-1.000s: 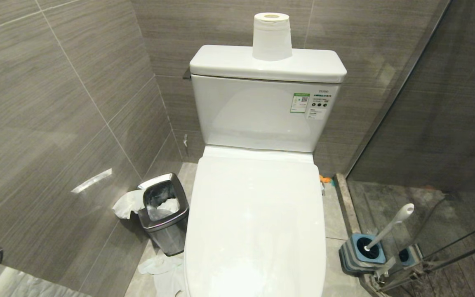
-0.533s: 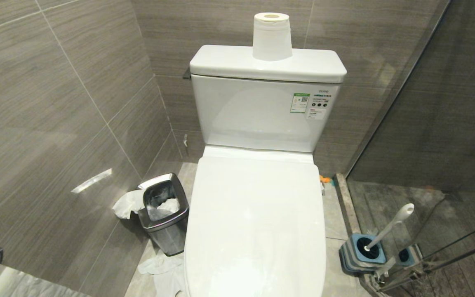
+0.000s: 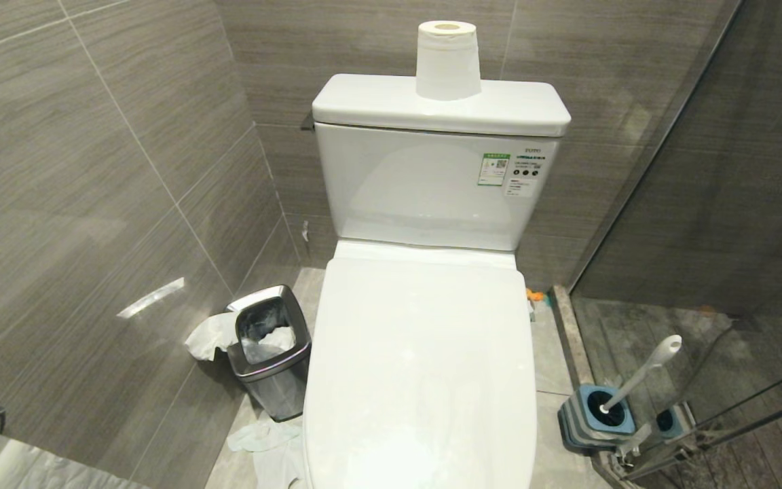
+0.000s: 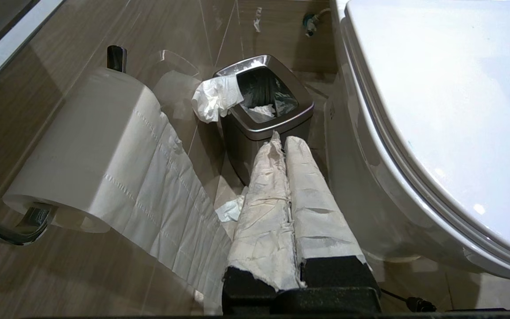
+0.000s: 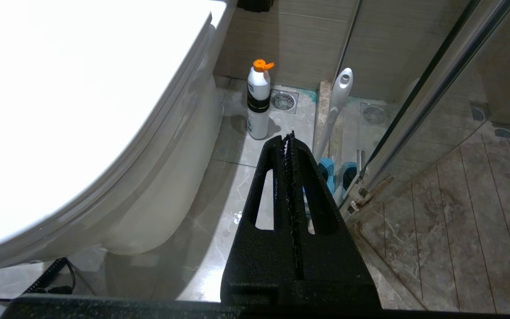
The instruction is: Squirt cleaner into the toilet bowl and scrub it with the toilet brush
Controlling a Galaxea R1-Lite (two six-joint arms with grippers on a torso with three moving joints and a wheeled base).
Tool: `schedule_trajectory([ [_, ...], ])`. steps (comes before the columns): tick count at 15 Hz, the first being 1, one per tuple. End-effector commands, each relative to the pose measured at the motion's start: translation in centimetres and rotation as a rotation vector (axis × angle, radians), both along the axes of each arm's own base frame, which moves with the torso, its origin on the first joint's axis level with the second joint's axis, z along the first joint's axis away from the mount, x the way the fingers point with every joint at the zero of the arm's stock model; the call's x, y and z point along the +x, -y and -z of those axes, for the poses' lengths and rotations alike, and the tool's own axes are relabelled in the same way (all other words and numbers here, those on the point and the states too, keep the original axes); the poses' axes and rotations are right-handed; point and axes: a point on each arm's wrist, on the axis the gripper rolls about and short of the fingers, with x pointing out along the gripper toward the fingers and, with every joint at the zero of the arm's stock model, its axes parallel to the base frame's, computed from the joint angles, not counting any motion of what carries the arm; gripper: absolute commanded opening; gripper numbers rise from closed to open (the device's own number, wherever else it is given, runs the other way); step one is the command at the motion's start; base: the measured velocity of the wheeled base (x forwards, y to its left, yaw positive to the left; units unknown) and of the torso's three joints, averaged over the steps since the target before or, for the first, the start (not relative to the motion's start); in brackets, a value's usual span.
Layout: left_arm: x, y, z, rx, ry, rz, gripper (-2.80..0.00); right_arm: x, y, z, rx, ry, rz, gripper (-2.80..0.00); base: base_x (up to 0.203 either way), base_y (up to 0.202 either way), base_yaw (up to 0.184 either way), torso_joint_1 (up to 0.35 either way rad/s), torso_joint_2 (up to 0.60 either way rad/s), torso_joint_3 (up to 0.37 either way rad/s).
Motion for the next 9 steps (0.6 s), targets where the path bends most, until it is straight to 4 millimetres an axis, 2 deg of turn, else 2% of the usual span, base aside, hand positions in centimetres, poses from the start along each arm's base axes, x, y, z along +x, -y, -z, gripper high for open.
schedule_trajectory([
  [1,0.02,0.0,0.09,0.0,-0.003,0.0,-2.8,0.01,0.01,0.01,0.001,-0.002,0.003,-2.8,0.0,0.0,0.0,0.0,0.0,0.0],
  [9,0.02,0.0,0.09,0.0,-0.003,0.0,-2.8,0.01,0.01,0.0,-0.002,-0.001,0.004,-2.8,0.0,0.0,0.0,0.0,0.0,0.0],
])
